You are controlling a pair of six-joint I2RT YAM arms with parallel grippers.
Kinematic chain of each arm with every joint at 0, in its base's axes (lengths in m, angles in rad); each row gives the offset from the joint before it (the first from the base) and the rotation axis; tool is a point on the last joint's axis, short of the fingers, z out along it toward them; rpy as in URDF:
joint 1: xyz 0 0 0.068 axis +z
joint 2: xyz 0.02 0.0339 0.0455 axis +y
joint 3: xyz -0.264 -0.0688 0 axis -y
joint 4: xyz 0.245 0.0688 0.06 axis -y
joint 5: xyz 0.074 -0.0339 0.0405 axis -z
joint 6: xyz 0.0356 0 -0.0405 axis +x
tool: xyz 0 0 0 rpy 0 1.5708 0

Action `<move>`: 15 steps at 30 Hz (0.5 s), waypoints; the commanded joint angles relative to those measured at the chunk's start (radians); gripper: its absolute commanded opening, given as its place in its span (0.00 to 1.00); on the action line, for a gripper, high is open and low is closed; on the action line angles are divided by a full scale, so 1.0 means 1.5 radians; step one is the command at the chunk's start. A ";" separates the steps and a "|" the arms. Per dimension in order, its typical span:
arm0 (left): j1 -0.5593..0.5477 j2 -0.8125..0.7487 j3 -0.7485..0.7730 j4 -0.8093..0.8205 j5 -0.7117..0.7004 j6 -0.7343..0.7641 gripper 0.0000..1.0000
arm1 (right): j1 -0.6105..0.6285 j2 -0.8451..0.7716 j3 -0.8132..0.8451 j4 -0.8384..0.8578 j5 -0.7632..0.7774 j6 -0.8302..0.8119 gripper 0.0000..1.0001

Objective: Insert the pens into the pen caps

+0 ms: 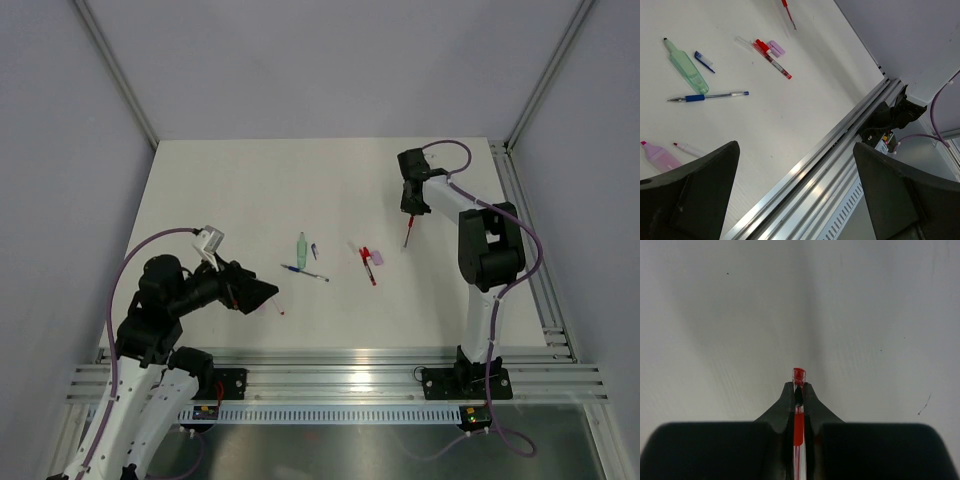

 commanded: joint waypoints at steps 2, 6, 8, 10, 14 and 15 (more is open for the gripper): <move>-0.009 -0.013 -0.001 0.021 -0.017 0.007 0.99 | 0.001 0.025 0.030 -0.057 -0.004 0.025 0.06; -0.012 -0.017 -0.001 0.021 -0.021 0.007 0.99 | 0.000 0.023 0.027 -0.060 -0.009 0.027 0.21; -0.012 -0.017 -0.001 0.019 -0.023 0.006 0.99 | 0.000 0.033 0.045 -0.078 -0.005 0.023 0.25; -0.012 -0.019 -0.001 0.018 -0.028 0.006 0.99 | 0.000 0.035 0.046 -0.078 -0.004 0.017 0.27; -0.012 -0.016 -0.001 0.017 -0.032 0.005 0.99 | -0.001 0.031 0.042 -0.076 -0.021 0.005 0.31; -0.012 -0.014 -0.001 0.016 -0.032 0.005 0.99 | -0.001 0.028 0.039 -0.073 -0.024 0.004 0.31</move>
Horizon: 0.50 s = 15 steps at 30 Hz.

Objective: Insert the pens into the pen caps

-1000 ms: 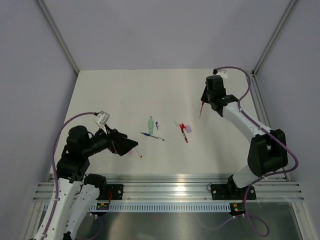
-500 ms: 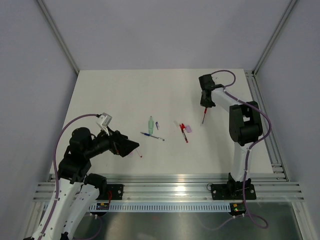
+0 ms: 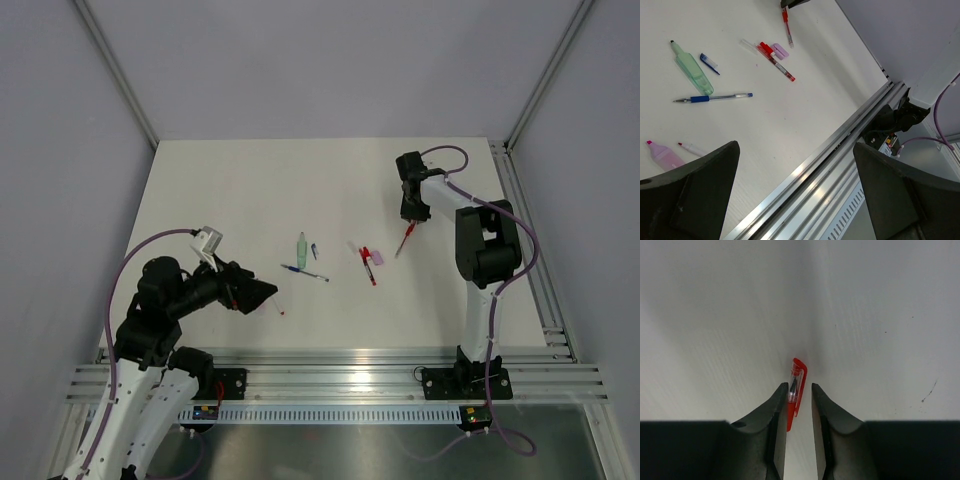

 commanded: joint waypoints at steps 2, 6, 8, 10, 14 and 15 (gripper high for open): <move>-0.002 0.000 0.000 0.020 -0.017 0.004 0.99 | -0.001 -0.020 0.004 0.011 -0.025 -0.016 0.32; 0.000 0.004 0.000 0.019 -0.027 0.003 0.99 | 0.000 -0.085 -0.032 0.041 -0.040 -0.021 0.34; 0.005 0.011 0.000 0.018 -0.026 0.003 0.99 | 0.000 -0.135 -0.054 0.057 -0.053 -0.019 0.38; 0.009 0.009 -0.001 0.019 -0.034 0.003 0.99 | 0.004 -0.173 -0.070 0.067 -0.074 -0.017 0.44; 0.027 0.007 0.001 0.014 -0.050 0.001 0.96 | 0.063 -0.281 -0.132 0.095 -0.088 -0.031 0.54; 0.031 0.011 0.001 0.014 -0.051 0.002 0.95 | 0.078 -0.298 -0.147 0.100 -0.085 -0.031 0.54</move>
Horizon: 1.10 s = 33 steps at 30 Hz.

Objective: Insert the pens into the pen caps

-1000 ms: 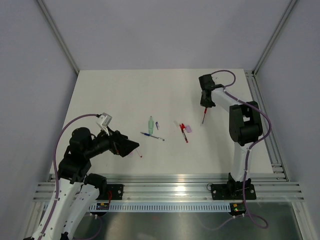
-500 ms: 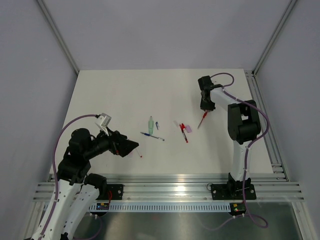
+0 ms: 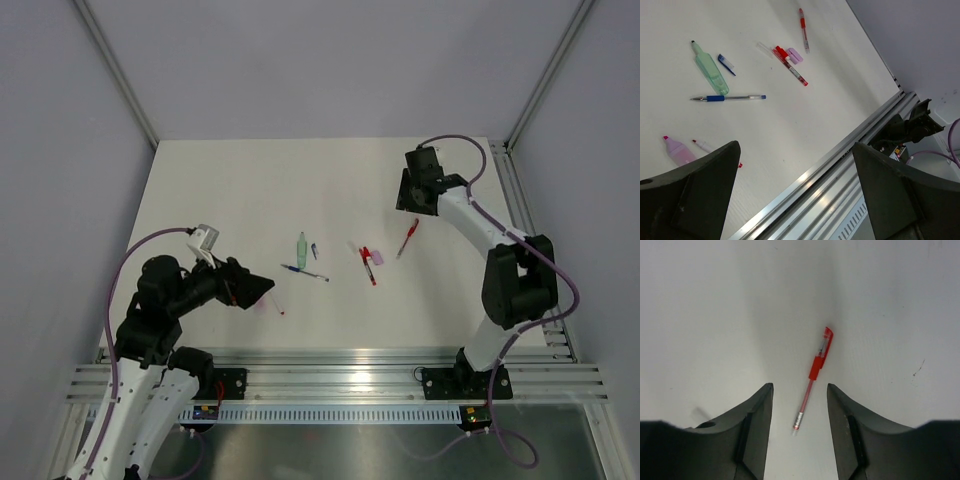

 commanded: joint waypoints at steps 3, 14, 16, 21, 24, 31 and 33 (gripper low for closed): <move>0.034 0.008 0.002 0.017 -0.033 0.003 0.94 | 0.119 -0.142 -0.089 0.073 -0.039 -0.007 0.54; 0.060 0.013 0.005 0.016 -0.060 0.005 0.93 | 0.298 -0.164 -0.189 0.127 -0.080 0.003 0.47; 0.059 0.010 -0.002 0.029 -0.040 0.001 0.94 | 0.298 -0.130 -0.162 0.099 -0.059 -0.003 0.40; 0.058 0.017 -0.003 0.031 -0.019 0.003 0.96 | 0.298 -0.076 -0.117 0.060 -0.076 -0.026 0.27; 0.055 0.016 -0.009 0.041 -0.011 0.001 0.95 | 0.298 -0.081 -0.139 0.073 -0.048 -0.019 0.25; 0.055 0.027 -0.014 0.053 0.010 -0.004 0.95 | 0.292 -0.050 -0.154 0.070 -0.007 0.011 0.21; 0.055 0.031 -0.014 0.053 0.015 -0.004 0.95 | 0.281 -0.040 -0.158 0.066 0.008 0.018 0.22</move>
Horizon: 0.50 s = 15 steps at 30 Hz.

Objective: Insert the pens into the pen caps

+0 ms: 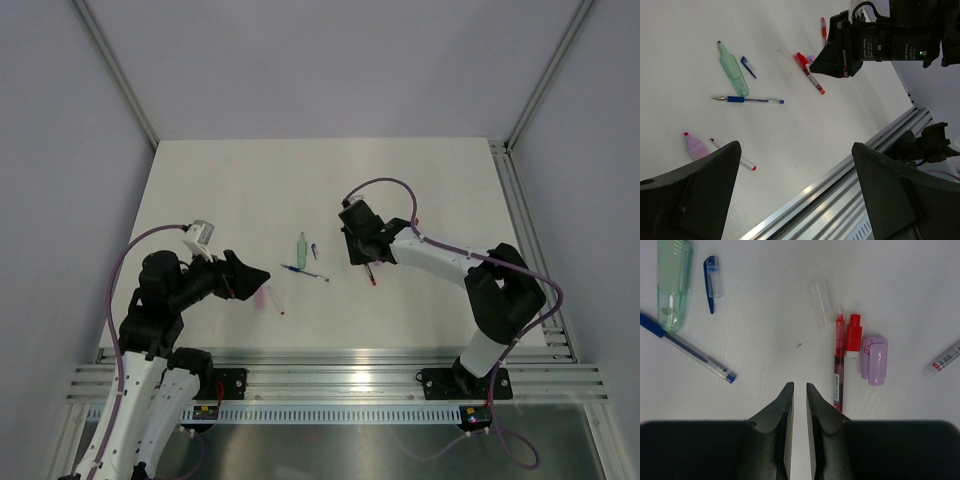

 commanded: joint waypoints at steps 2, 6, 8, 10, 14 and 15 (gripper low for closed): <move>0.001 0.008 -0.003 0.038 0.032 -0.001 0.95 | -0.022 0.018 -0.003 -0.007 0.039 0.016 0.23; 0.003 0.006 -0.004 0.043 0.031 -0.003 0.95 | -0.035 0.014 -0.014 -0.009 0.051 0.017 0.24; 0.003 0.010 -0.005 0.044 0.038 -0.003 0.95 | -0.043 0.017 -0.015 -0.011 0.055 0.020 0.25; 0.003 0.009 -0.005 0.044 0.038 -0.003 0.95 | -0.047 0.022 -0.017 -0.017 0.051 0.022 0.25; 0.003 0.017 -0.005 0.044 0.037 -0.003 0.95 | -0.053 0.029 -0.019 -0.012 0.021 0.022 0.27; 0.003 0.017 -0.005 0.043 0.038 -0.004 0.95 | -0.053 0.035 -0.017 -0.014 0.018 0.021 0.27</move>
